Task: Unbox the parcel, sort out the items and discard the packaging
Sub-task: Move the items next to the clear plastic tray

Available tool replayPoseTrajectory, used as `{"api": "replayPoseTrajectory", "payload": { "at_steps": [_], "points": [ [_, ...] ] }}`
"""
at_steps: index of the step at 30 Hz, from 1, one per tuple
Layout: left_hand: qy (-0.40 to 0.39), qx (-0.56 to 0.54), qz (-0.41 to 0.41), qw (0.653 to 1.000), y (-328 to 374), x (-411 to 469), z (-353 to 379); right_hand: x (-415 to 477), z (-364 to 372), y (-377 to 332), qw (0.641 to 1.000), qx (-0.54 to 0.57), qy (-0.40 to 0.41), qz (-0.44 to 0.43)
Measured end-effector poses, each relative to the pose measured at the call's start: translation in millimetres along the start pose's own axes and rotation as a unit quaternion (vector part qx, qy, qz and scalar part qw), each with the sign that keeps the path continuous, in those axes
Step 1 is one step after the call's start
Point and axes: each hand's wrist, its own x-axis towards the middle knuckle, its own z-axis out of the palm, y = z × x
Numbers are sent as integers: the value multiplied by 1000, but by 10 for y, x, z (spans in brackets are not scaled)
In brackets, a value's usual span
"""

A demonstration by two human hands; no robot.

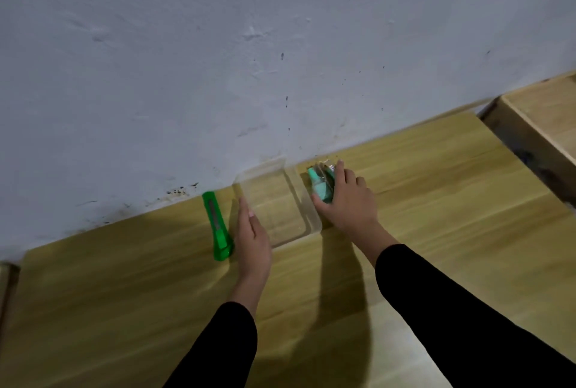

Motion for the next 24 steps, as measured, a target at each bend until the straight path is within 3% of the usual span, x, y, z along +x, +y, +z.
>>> {"api": "replayPoseTrajectory", "payload": {
  "at_steps": [13, 18, 24],
  "points": [
    [4, 5, 11, 1000, -30, 30, 4, 99, 34, 46, 999, -32, 2, -34],
    [4, 14, 3, 1000, -44, 49, 8, 89, 1, 90, 1000, -5, 10, -17],
    [1, -3, 10, 1000, -48, 64, -1, 17, -172, 98, 992, 103, 55, 44]
  ]
}}
